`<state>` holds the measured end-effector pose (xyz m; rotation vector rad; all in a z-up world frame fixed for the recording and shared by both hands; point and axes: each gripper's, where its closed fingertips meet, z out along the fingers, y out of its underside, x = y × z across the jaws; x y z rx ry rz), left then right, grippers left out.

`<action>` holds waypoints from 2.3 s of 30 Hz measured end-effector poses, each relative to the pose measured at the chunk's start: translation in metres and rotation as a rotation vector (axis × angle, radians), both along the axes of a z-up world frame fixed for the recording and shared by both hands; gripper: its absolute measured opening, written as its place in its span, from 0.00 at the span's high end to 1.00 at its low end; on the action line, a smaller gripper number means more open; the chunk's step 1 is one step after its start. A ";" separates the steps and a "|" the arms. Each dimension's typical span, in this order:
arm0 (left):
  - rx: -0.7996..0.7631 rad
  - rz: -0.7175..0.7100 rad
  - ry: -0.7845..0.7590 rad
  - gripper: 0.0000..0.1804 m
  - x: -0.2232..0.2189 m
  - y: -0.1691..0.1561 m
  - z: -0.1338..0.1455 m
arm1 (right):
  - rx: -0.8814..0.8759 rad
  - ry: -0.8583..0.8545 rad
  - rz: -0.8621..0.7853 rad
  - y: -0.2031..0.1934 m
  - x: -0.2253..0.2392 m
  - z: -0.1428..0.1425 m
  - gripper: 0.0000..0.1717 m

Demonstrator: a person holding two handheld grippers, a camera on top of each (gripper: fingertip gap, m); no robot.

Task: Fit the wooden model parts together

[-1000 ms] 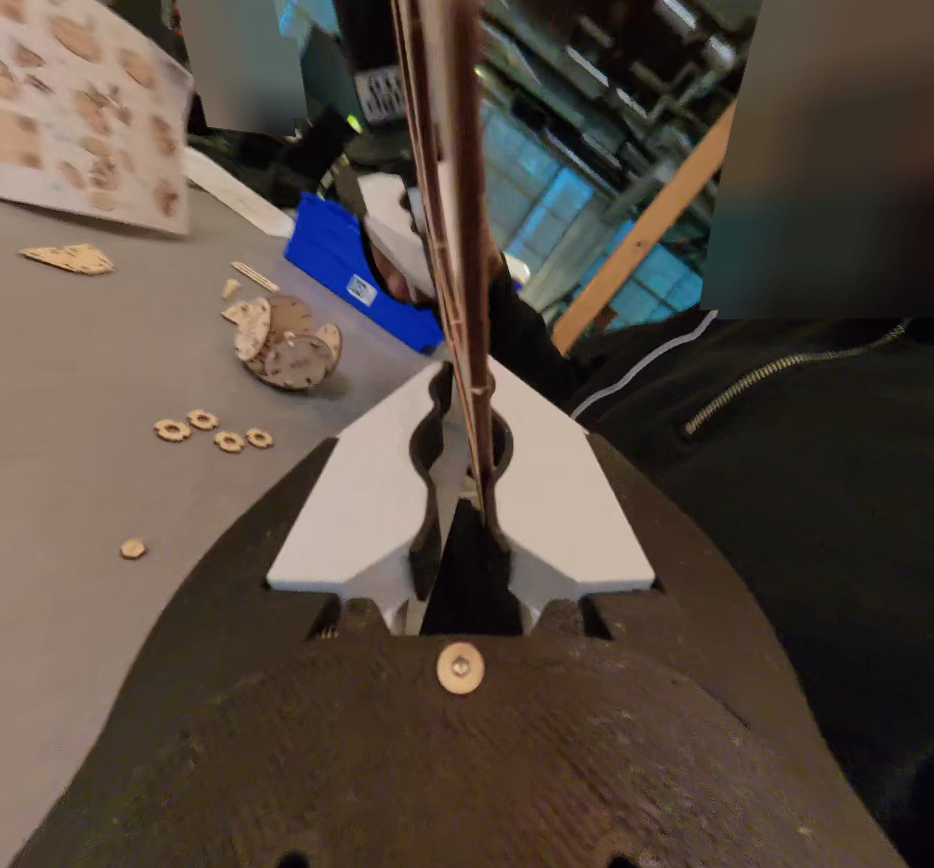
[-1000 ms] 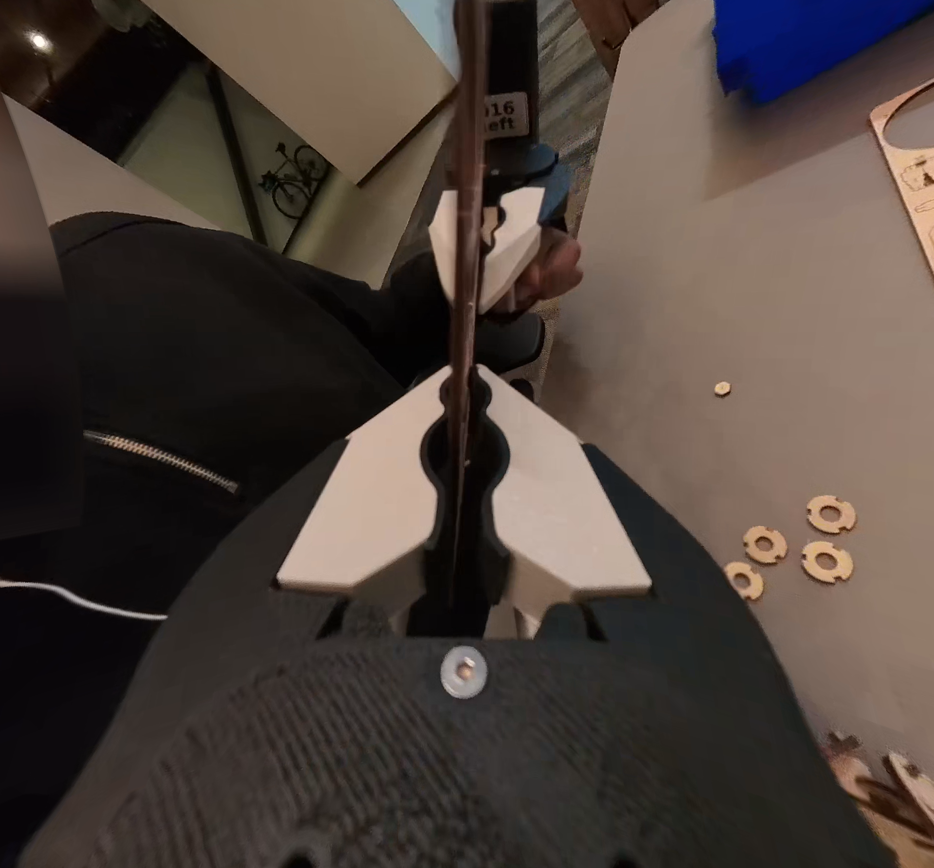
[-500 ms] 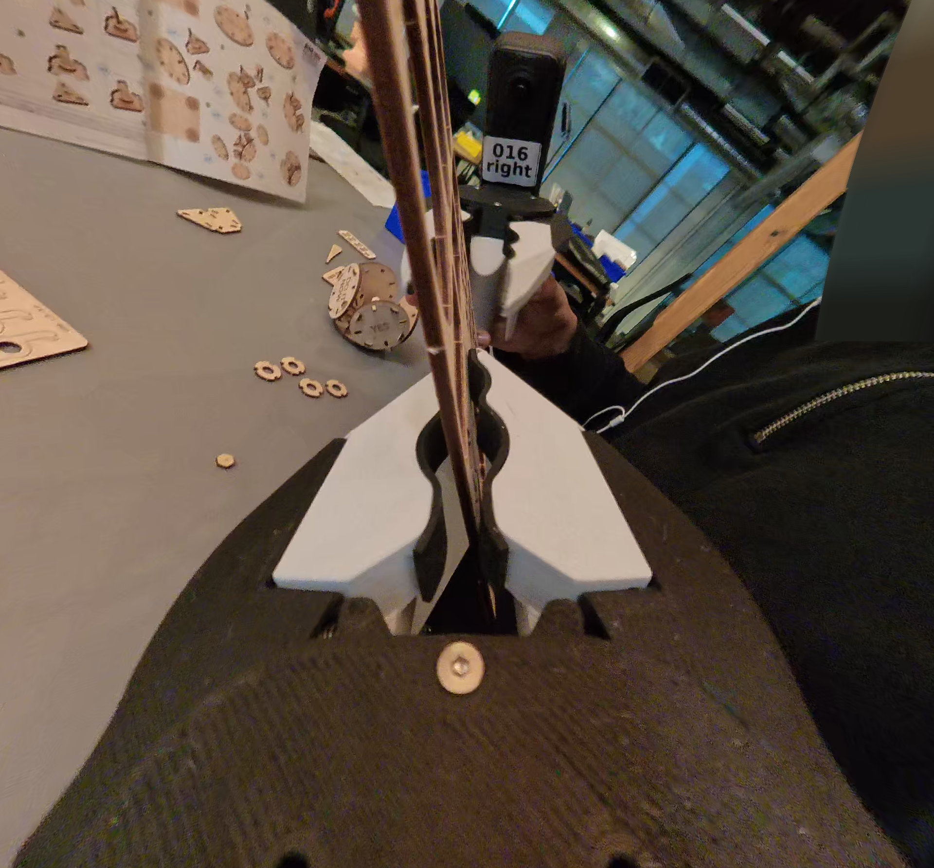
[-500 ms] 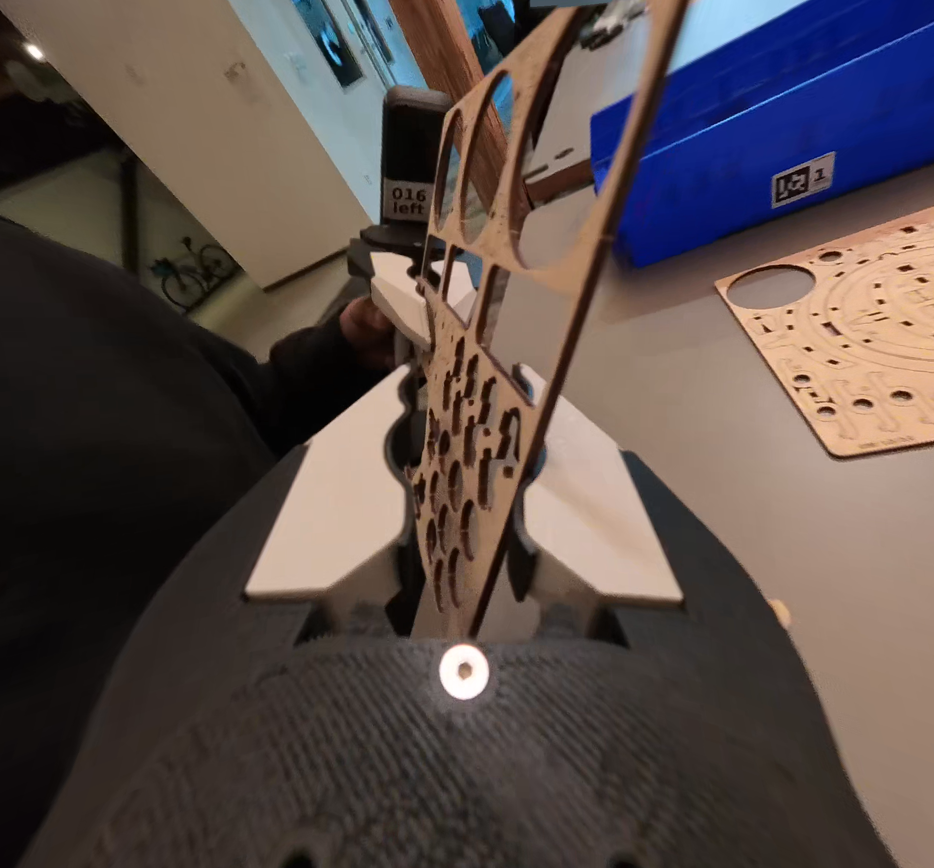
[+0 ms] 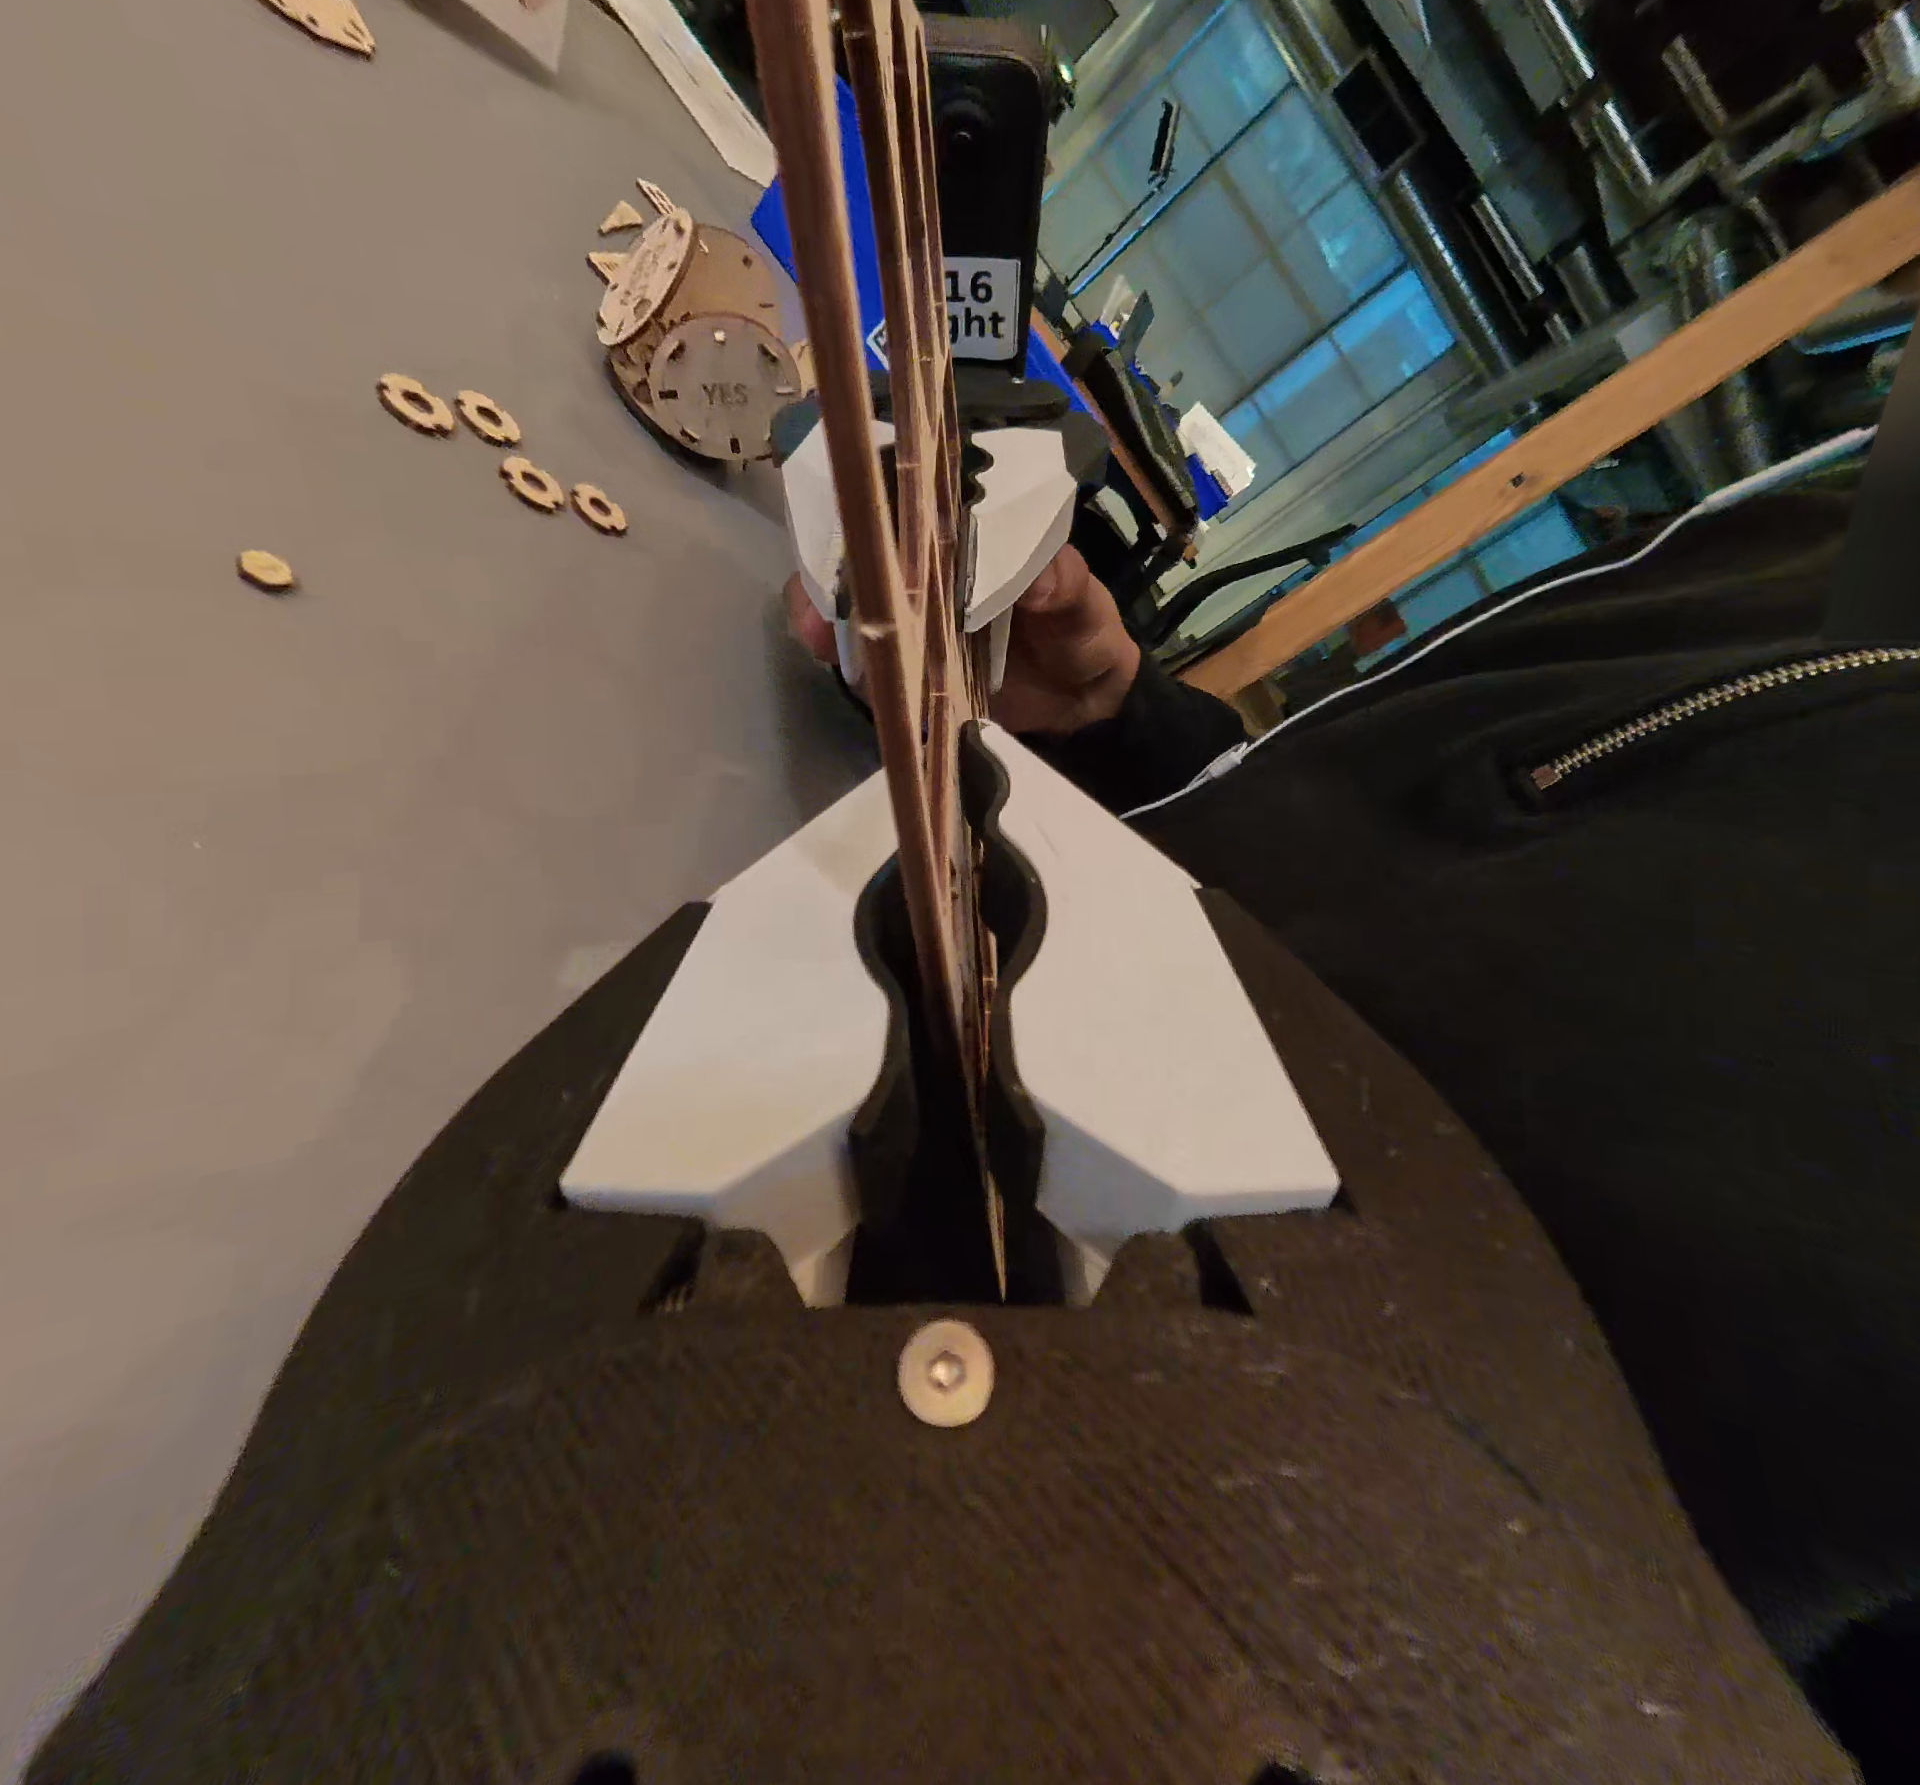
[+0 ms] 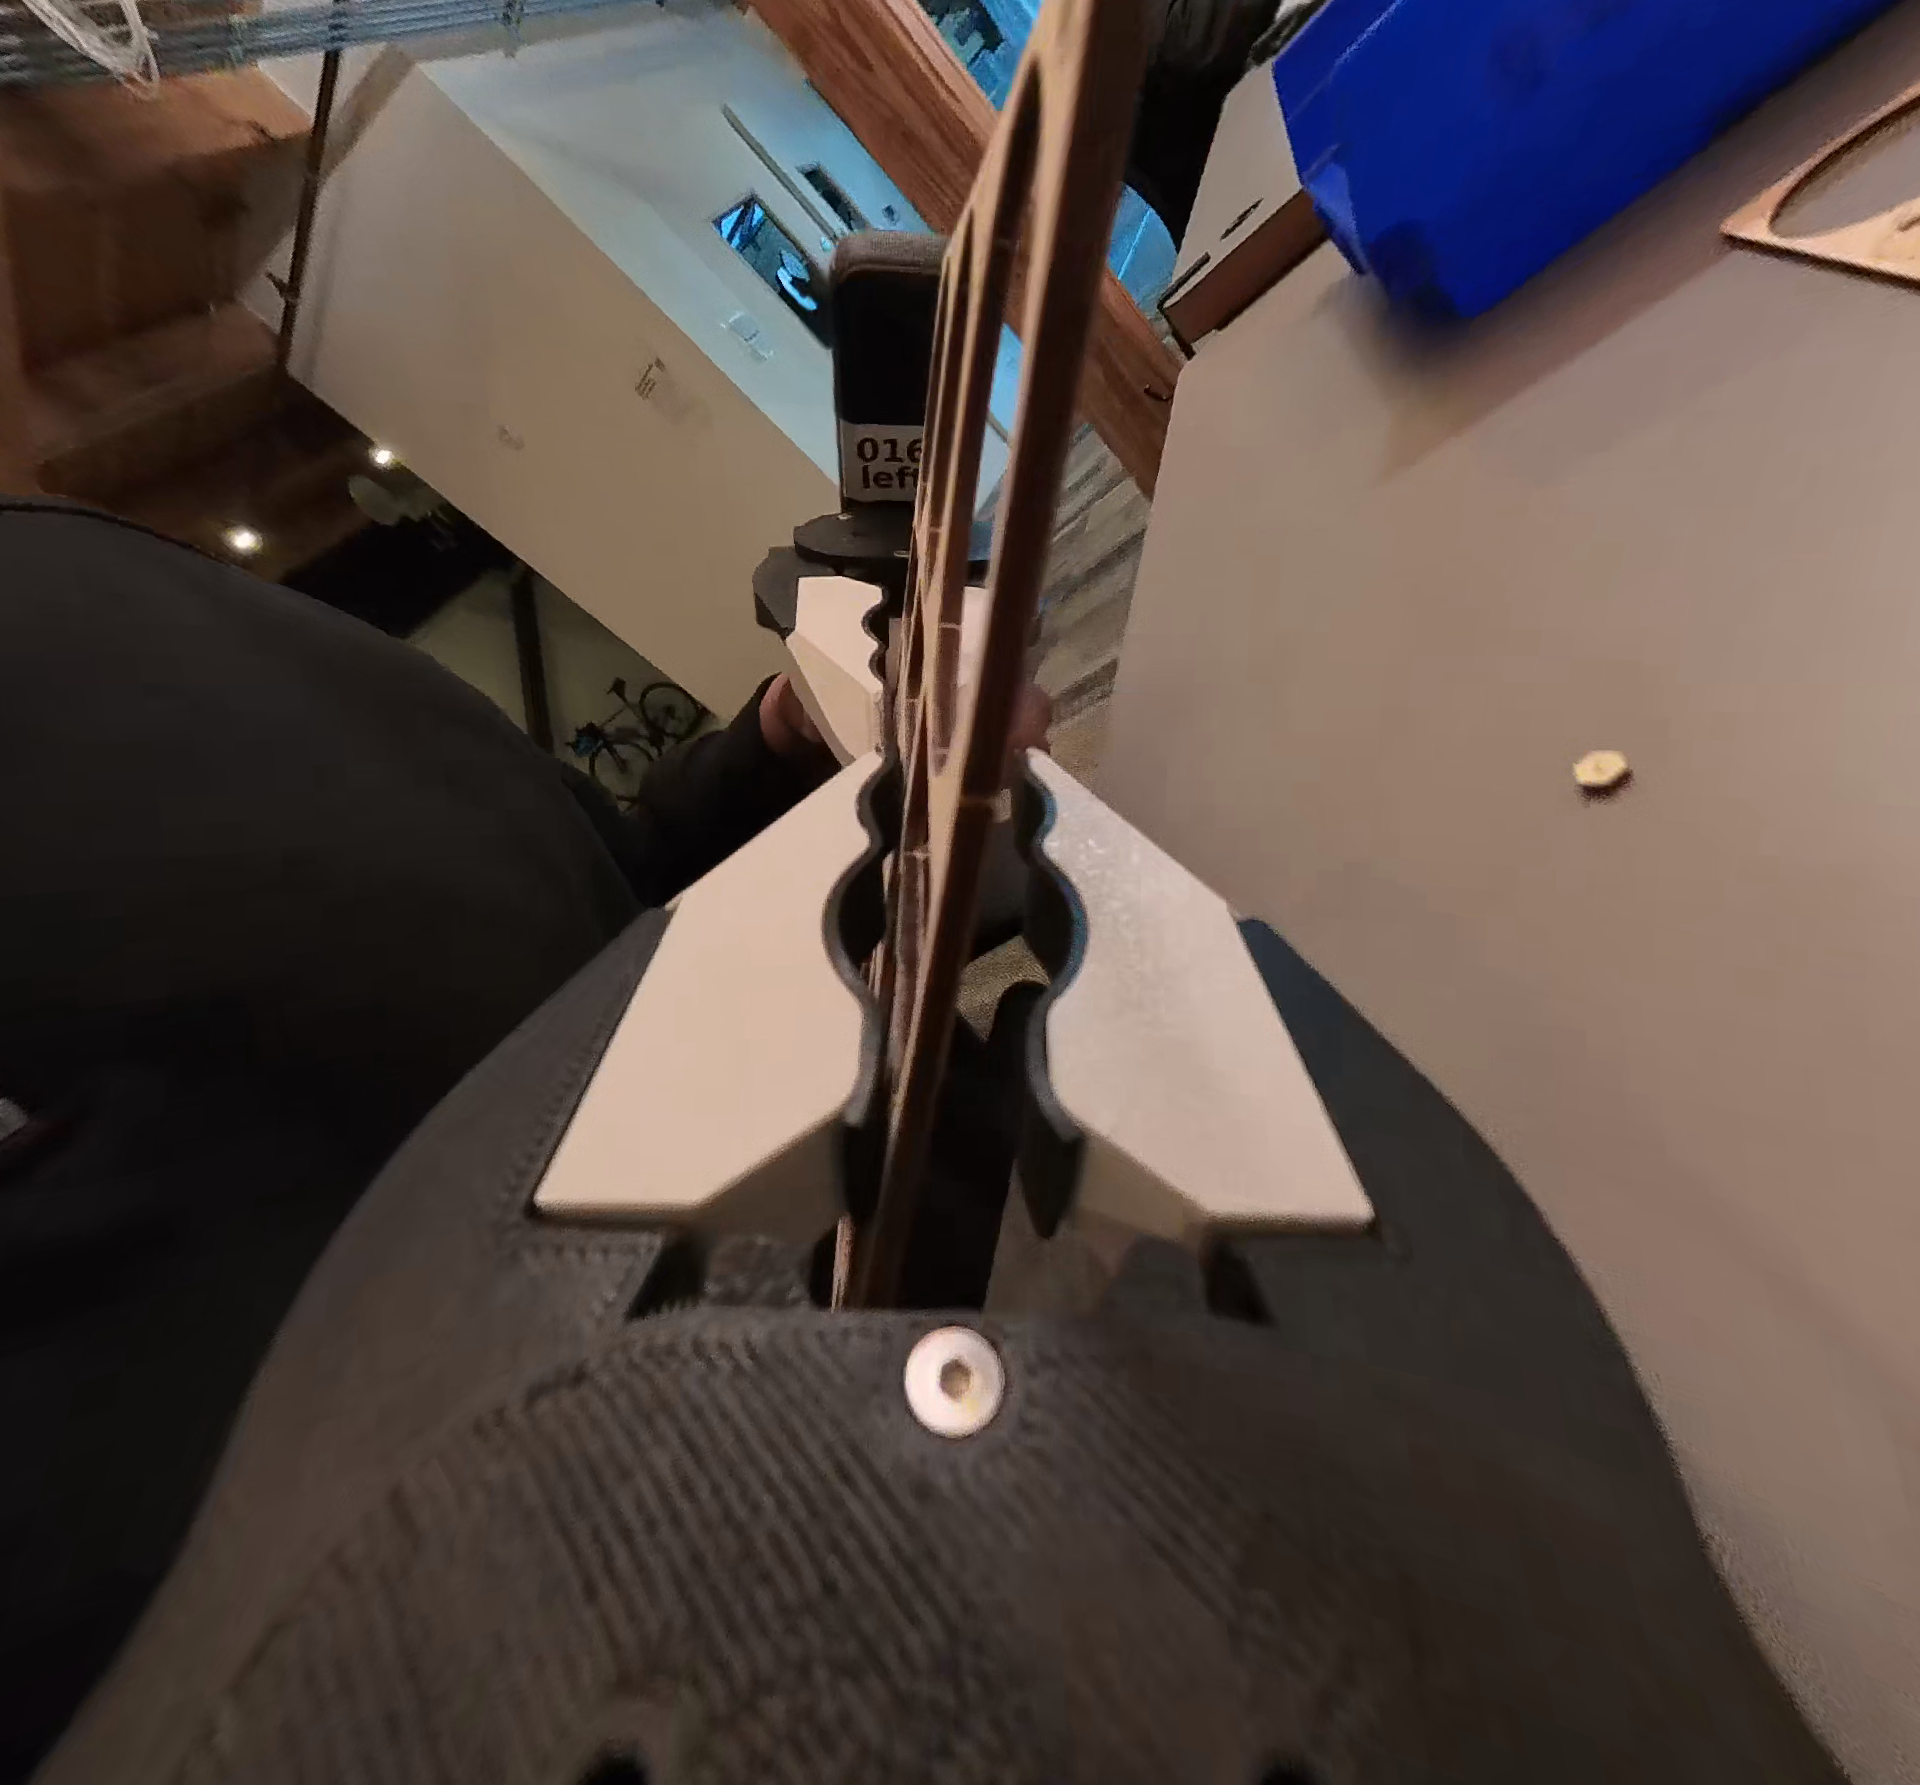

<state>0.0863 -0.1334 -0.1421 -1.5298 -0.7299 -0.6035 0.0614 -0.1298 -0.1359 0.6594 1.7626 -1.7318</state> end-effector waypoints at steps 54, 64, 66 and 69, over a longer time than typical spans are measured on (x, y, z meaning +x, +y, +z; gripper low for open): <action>-0.121 -0.163 -0.056 0.98 0.003 0.081 -0.042 | 0.194 -0.134 -0.342 0.088 0.015 -0.044 0.96; -0.041 -0.205 -0.103 0.99 0.005 0.090 -0.029 | 0.170 -0.125 -0.391 0.101 0.009 -0.039 0.83; -0.043 -0.205 -0.103 0.99 0.006 0.091 -0.029 | 0.187 -0.140 -0.404 0.104 0.010 -0.041 0.80; -0.042 -0.196 -0.105 0.99 0.005 0.091 -0.029 | 0.174 -0.170 -0.433 0.111 0.009 -0.042 0.80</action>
